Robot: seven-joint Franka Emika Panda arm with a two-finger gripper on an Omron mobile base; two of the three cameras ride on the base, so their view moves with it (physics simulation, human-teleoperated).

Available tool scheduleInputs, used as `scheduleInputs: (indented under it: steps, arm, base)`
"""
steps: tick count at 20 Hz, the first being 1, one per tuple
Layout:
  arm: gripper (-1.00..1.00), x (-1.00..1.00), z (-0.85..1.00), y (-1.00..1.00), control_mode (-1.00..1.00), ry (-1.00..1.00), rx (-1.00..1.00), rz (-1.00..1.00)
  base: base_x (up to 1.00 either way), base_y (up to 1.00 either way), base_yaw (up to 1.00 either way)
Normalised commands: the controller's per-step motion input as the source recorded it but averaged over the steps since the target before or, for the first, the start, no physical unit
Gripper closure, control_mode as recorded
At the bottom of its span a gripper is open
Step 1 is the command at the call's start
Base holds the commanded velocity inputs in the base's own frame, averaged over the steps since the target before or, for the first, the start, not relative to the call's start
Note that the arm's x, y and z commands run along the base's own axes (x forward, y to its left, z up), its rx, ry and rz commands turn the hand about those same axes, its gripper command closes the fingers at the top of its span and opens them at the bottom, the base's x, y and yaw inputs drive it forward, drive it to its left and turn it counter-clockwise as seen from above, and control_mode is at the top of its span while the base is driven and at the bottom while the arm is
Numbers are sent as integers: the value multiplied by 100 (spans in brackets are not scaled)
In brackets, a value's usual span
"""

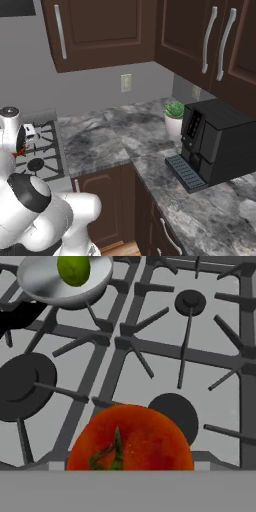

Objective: Put the tomato and lime in the pan. Then turn on the rear center burner and set the heat to medium.

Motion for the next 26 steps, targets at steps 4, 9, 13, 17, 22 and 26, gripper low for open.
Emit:
scheduleInputs:
  steps: [4, 9, 13, 17, 22, 26]
  arm:
    - [100, 0, 3, 35, -100, -1, -1, 6]
    - [100, 0, 18, 52, -100, -1, 0, 7]
    - [100, 0, 45, 65, -100, 0, -3, 10]
    - [100, -2, 37, 63, -100, 0, -2, 13]
    - [100, 0, 6, 43, -100, 0, 0, 15]
    - [100, -2, -2, 17, -100, 0, 0, 12]
  base:
    - [0, 0, 0]
    - [0, 0, 0]
    - [0, 0, 0]
    - [0, 0, 0]
    - [0, 0, 0]
    - [0, 0, 0]
